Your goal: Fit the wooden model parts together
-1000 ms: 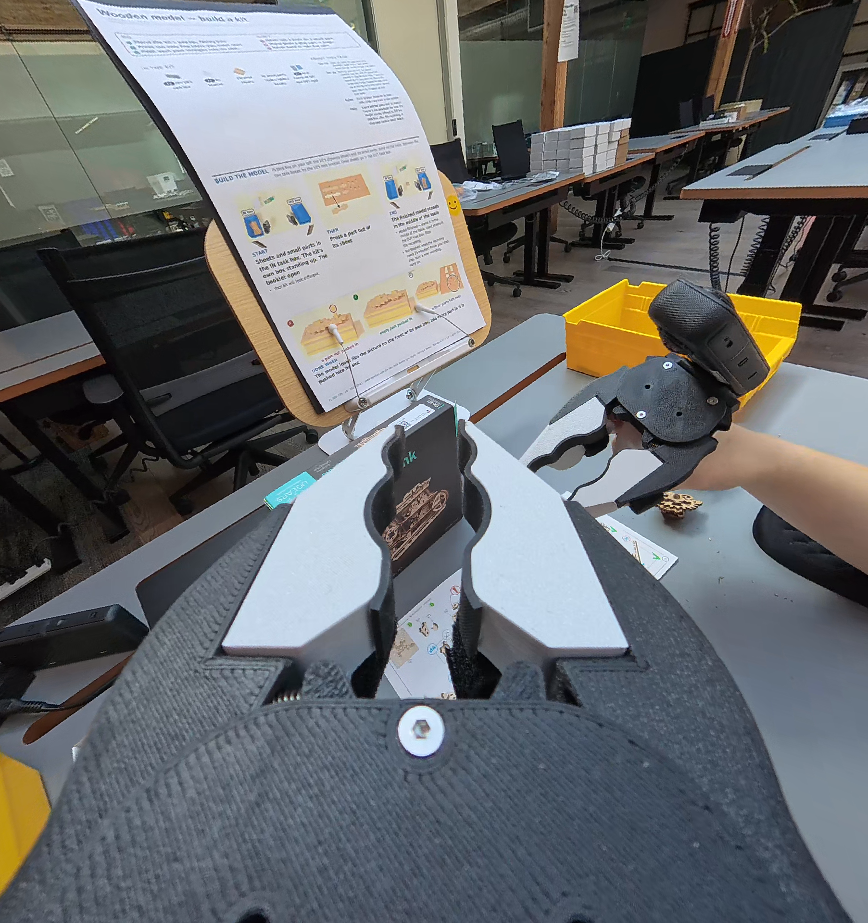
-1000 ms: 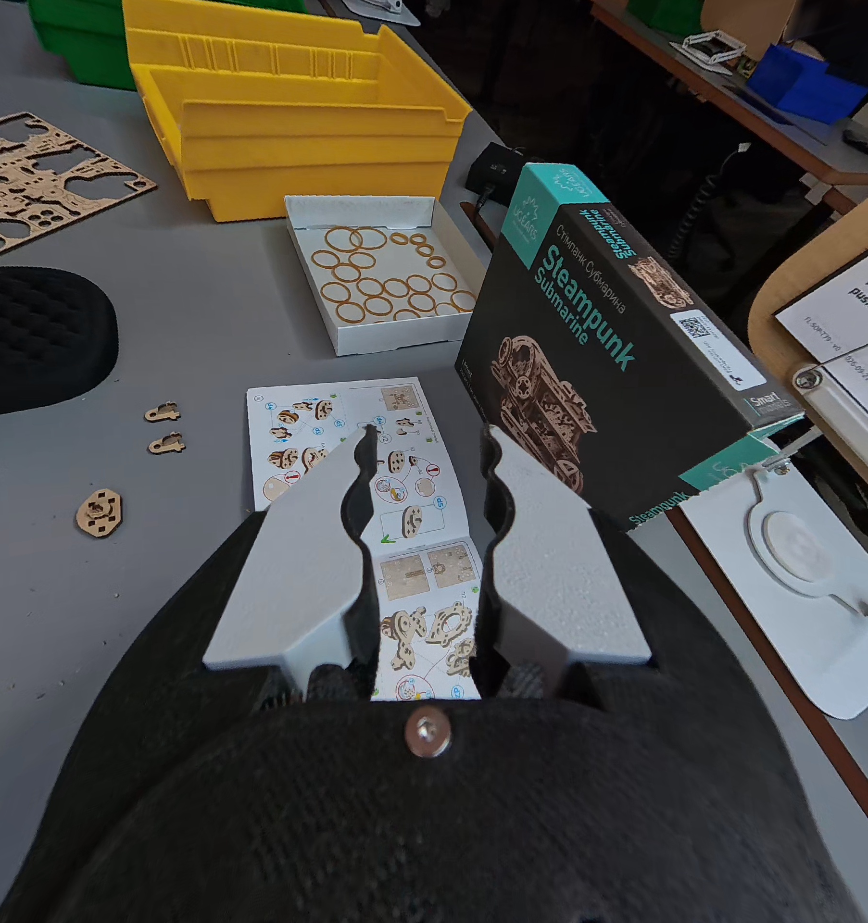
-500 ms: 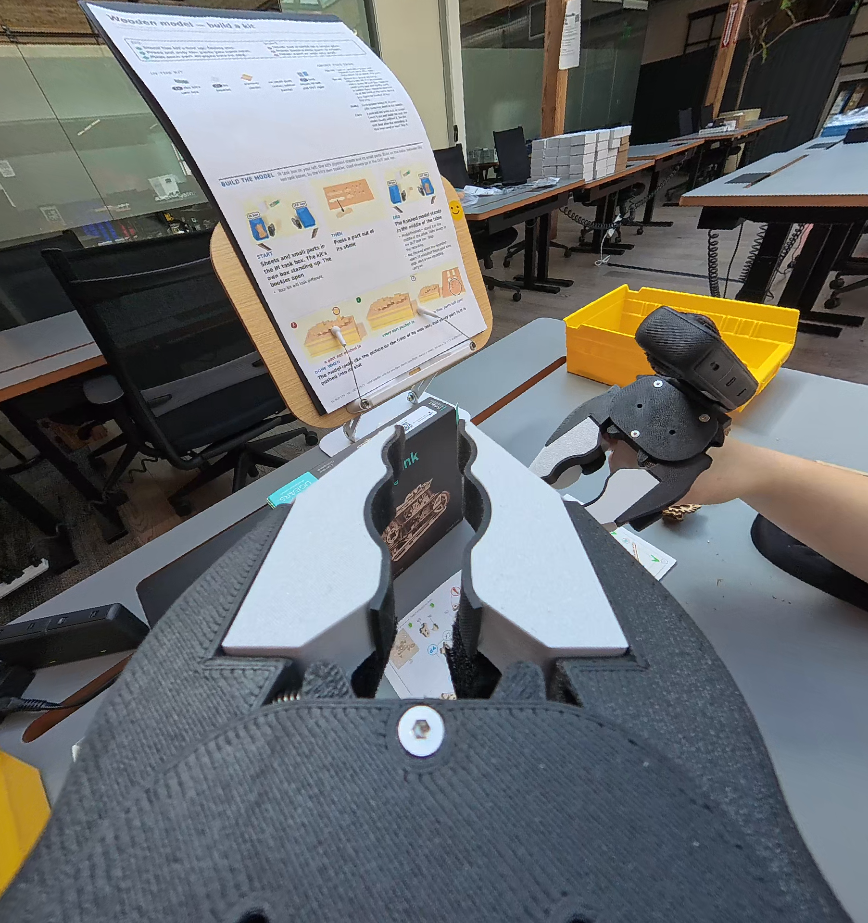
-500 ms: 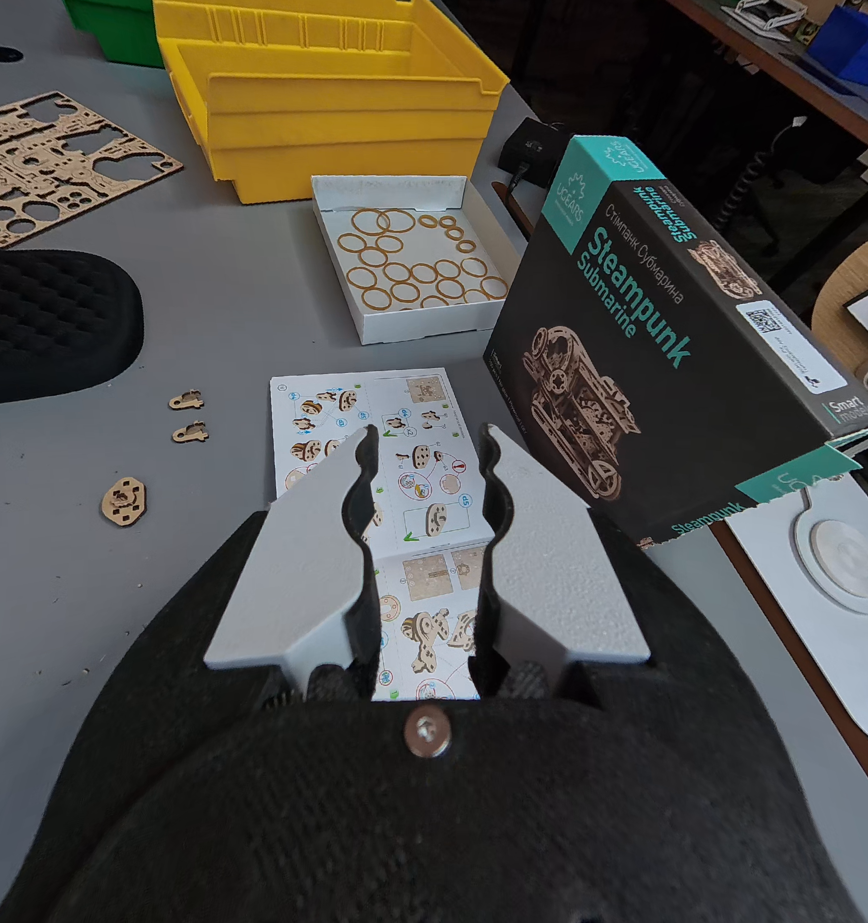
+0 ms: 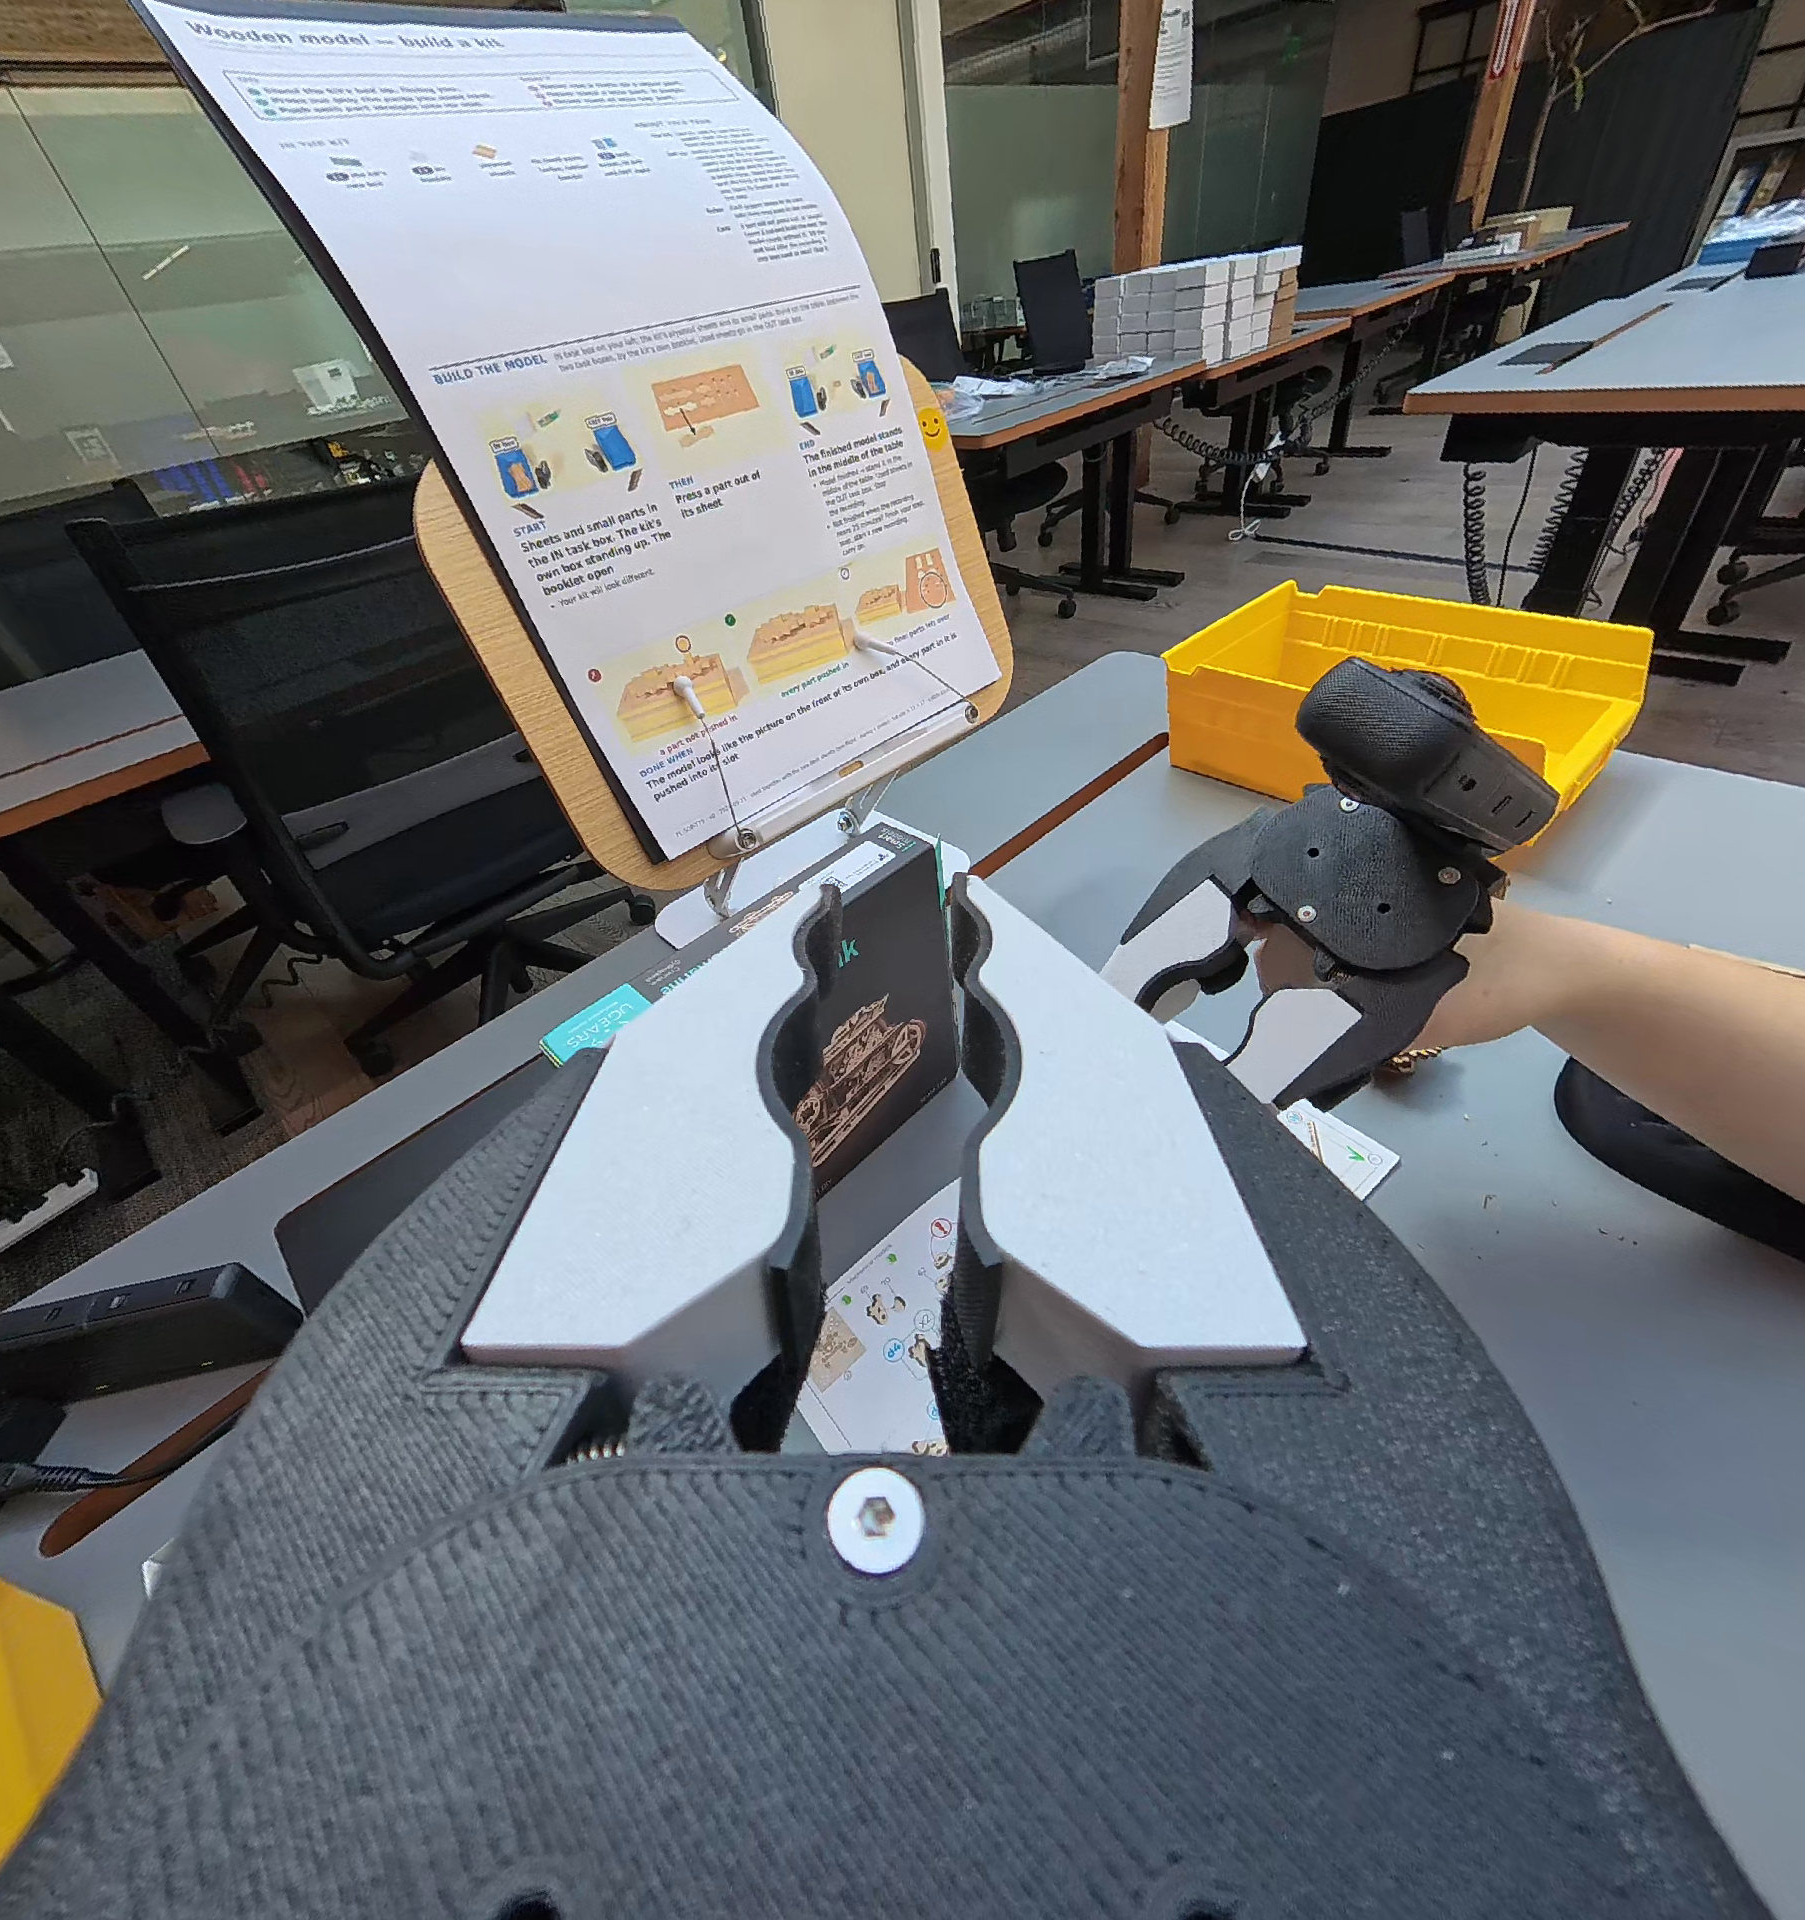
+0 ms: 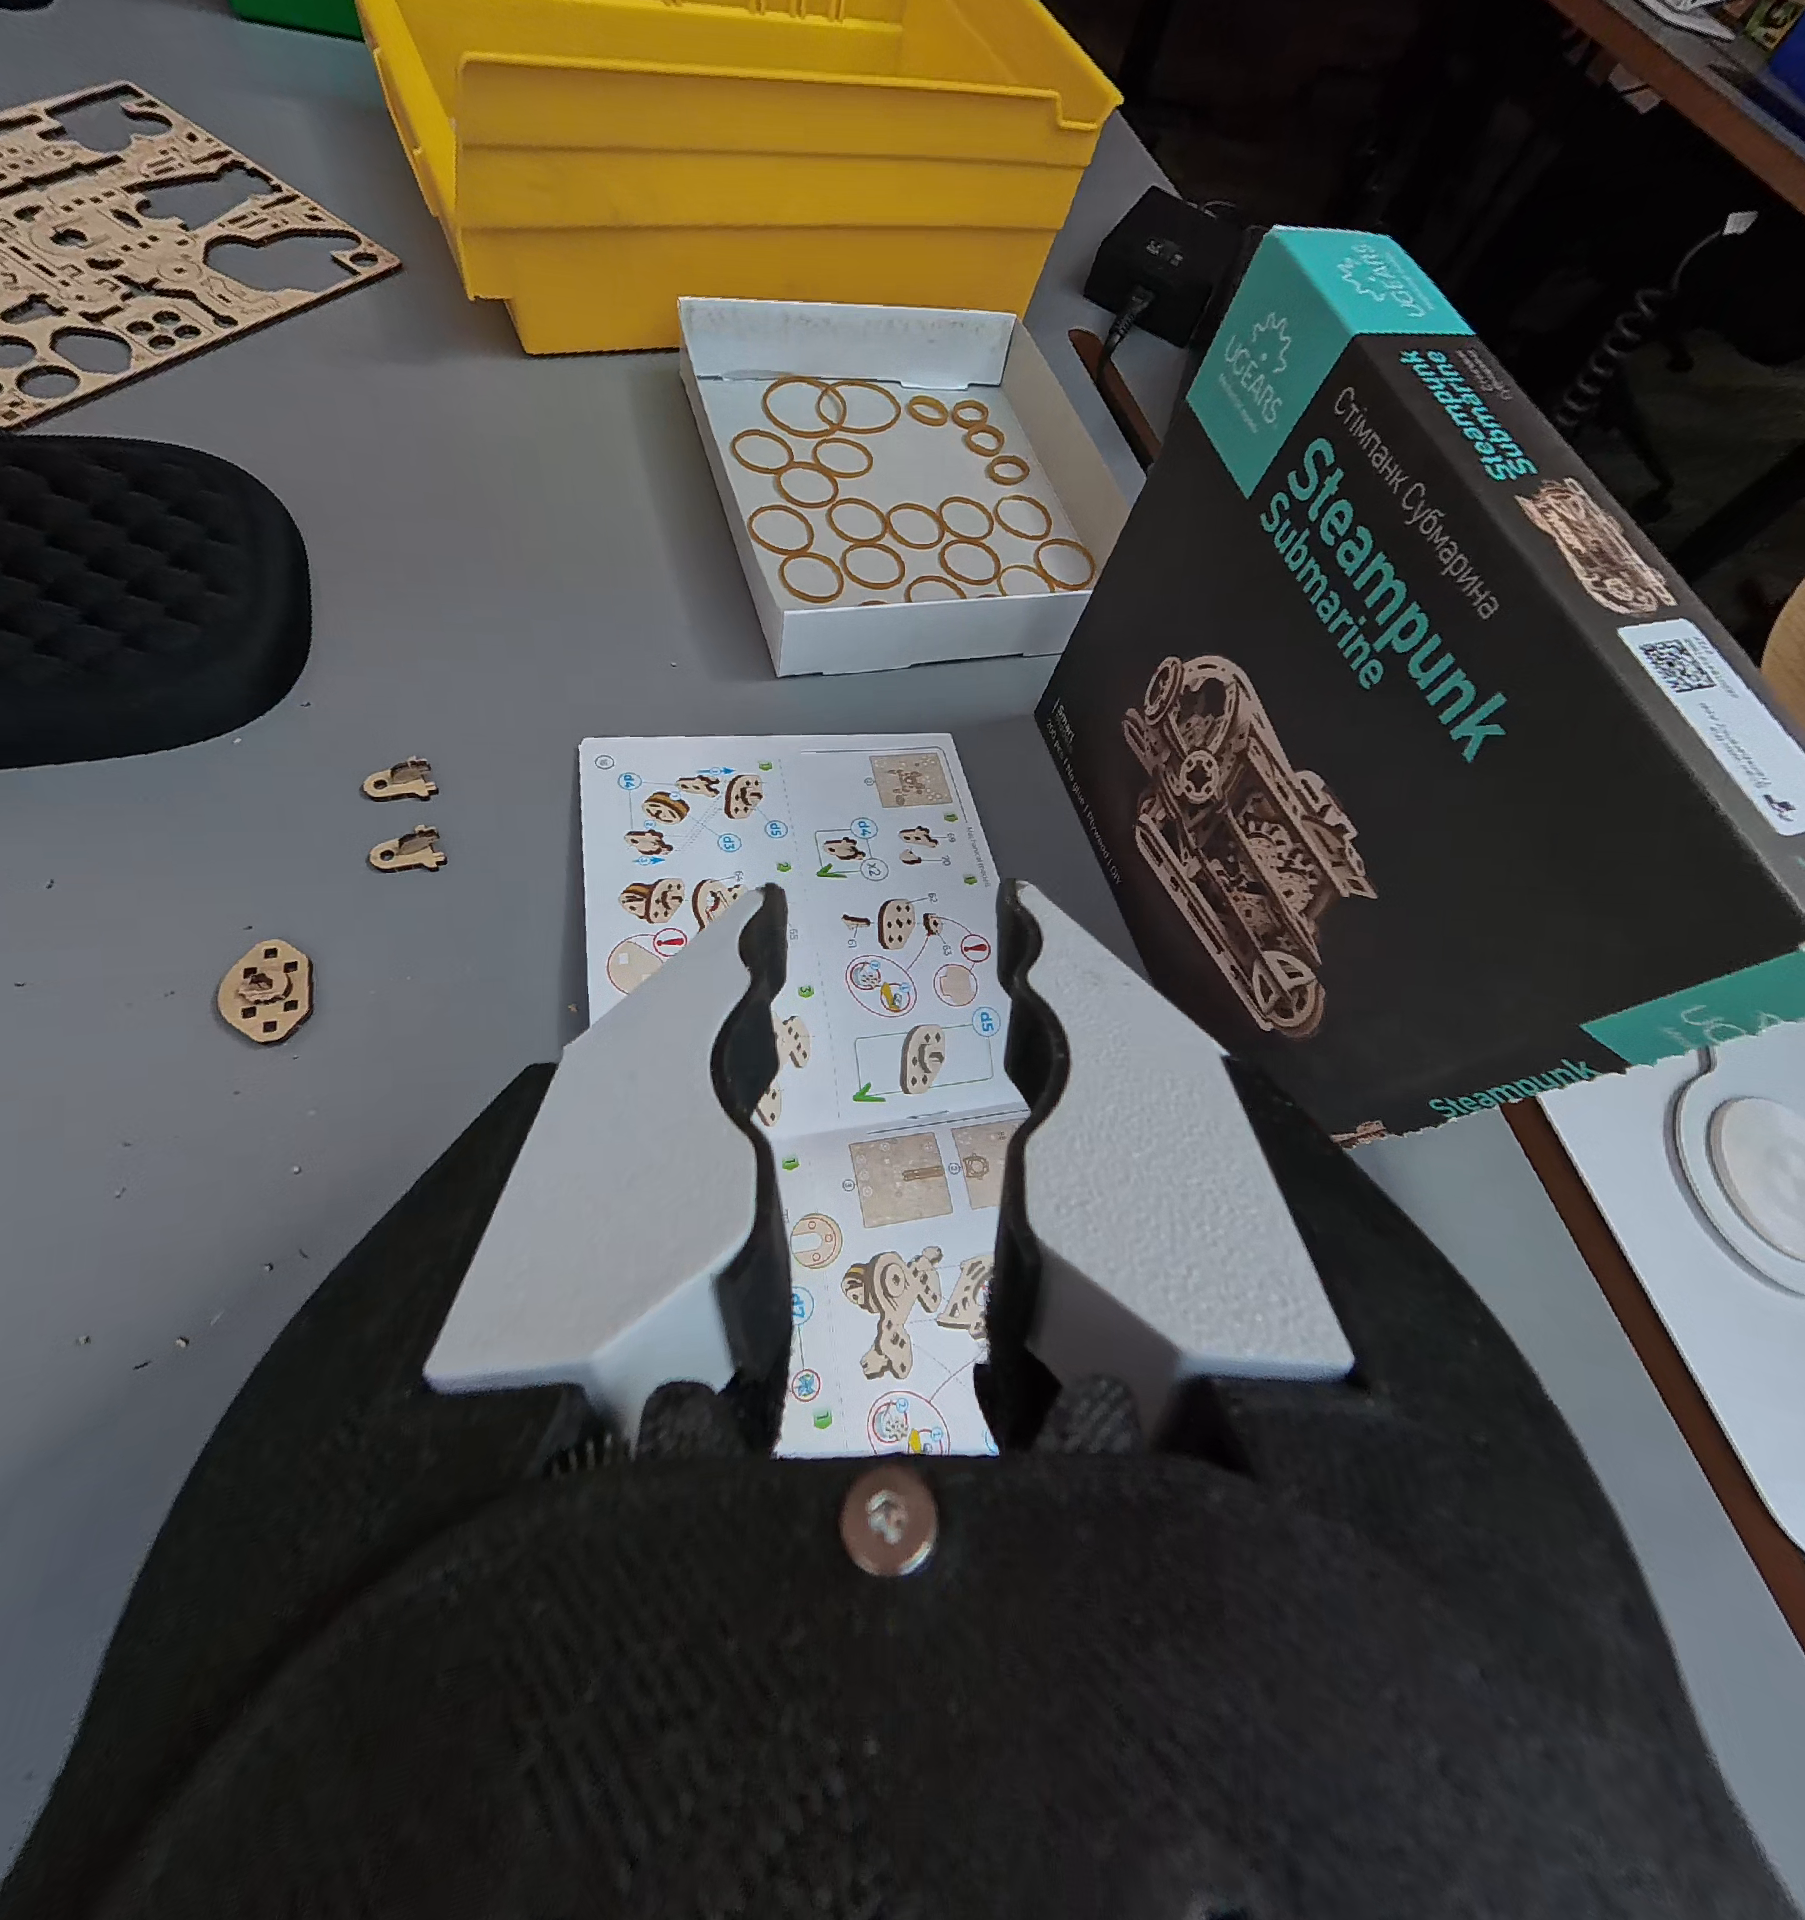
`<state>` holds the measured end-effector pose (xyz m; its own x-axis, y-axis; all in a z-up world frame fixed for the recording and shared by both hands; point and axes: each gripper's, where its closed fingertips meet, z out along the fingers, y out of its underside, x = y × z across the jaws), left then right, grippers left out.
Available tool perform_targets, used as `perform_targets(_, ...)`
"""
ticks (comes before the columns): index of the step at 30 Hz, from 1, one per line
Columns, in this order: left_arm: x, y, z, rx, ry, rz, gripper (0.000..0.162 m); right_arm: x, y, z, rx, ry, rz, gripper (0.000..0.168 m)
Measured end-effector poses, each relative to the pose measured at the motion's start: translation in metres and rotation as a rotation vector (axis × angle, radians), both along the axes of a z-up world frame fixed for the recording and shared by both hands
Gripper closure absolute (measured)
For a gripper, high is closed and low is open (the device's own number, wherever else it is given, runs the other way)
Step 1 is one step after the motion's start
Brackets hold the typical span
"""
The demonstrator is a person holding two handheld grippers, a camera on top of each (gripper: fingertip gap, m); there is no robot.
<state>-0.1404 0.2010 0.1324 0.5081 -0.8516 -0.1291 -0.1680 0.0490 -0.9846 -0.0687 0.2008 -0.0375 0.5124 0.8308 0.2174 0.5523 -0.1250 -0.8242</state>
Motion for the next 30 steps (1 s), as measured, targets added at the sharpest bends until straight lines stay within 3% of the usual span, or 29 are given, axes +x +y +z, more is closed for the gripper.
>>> perform_targets(6, -0.001, 0.000, 0.001, 0.002, -0.004, 0.001, 0.143, -0.028, -0.042, -0.015, -0.093, -0.014, 0.262, 0.127)
perform_targets(10, -0.003, 0.000, 0.003, 0.004, -0.011, 0.003, 0.143, -0.019, -0.038, -0.022, -0.075, -0.092, 0.241, 0.126)
perform_targets(30, -0.002, -0.001, 0.002, 0.007, -0.002, 0.002, 0.143, 0.031, -0.022, -0.007, -0.067, -0.135, 0.122, 0.127)
